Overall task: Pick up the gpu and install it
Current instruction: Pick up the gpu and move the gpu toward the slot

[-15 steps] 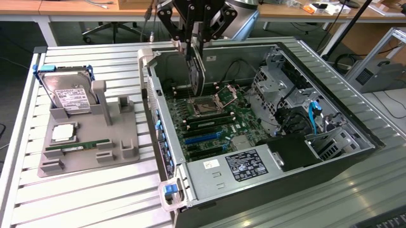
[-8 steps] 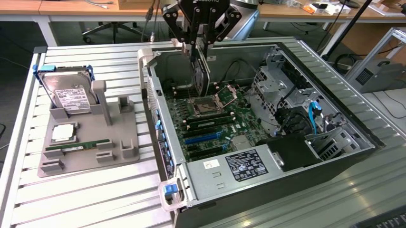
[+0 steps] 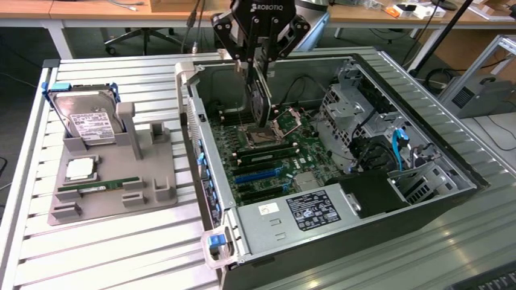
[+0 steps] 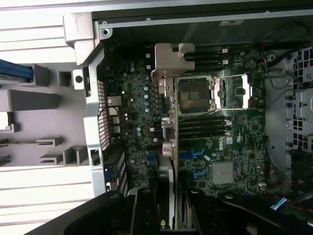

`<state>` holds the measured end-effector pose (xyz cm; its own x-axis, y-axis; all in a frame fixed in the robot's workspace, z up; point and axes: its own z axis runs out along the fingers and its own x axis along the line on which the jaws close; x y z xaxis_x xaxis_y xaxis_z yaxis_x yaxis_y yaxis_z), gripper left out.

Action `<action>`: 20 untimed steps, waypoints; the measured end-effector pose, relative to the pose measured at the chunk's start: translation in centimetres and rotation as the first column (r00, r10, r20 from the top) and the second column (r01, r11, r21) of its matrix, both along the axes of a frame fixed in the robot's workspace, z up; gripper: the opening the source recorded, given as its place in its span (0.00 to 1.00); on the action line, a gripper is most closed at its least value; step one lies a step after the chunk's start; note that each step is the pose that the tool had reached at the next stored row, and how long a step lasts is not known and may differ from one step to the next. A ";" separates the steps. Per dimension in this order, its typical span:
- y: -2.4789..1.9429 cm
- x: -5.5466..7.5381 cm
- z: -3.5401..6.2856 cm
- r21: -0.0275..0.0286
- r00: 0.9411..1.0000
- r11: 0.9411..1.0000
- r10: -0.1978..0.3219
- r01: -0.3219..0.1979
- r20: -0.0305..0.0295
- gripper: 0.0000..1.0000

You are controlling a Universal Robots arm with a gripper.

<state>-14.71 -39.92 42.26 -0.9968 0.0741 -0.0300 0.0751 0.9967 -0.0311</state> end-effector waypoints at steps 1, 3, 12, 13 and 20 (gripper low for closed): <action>0.00 0.1 -0.10 -0.001 1.000 1.000 0.000 0.000 0.000 0.27; -0.01 0.1 -0.27 -0.003 1.000 1.000 0.000 0.000 0.000 0.27; -0.01 0.5 -0.94 -0.007 1.000 1.000 0.000 0.000 0.000 0.27; -0.01 0.5 -1.02 -0.008 1.000 1.000 0.000 0.000 0.000 0.27; -0.02 0.8 -1.54 -0.011 1.000 1.000 0.000 0.000 0.000 0.27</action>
